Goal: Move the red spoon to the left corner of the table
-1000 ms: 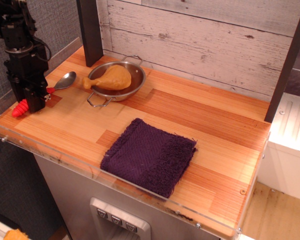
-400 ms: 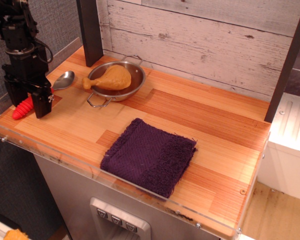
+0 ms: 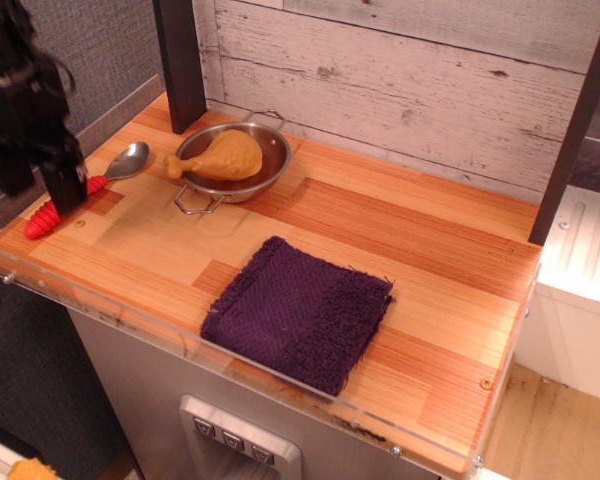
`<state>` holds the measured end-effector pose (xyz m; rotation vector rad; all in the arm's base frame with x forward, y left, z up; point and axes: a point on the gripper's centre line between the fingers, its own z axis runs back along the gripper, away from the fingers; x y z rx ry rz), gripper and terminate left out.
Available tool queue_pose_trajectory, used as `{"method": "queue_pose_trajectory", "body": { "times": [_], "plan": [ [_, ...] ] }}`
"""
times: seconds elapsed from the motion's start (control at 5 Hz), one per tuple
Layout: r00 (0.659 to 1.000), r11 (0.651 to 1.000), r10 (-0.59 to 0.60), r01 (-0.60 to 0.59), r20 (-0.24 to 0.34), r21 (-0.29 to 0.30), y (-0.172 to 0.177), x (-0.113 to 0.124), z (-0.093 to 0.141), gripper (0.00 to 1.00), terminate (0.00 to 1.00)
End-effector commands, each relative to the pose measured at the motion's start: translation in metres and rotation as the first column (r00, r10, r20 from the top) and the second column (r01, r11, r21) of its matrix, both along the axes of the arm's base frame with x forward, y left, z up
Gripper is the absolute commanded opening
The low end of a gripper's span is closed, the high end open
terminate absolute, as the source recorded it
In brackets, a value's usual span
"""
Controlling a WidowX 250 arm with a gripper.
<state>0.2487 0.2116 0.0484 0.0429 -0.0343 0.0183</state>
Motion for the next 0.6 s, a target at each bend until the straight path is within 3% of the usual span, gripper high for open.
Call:
{"method": "queue_pose_trajectory", "body": {
  "times": [0.0, 0.4],
  "plan": [
    [0.993, 0.996, -0.063, 0.057, 0.104, 0.066, -0.012, -0.015, 0.058, 1.00, 0.00],
    [0.981, 0.986, -0.165, 0.161, 0.101, 0.051, -0.045, -0.011, 0.061, 1.00, 0.00]
  ]
}}
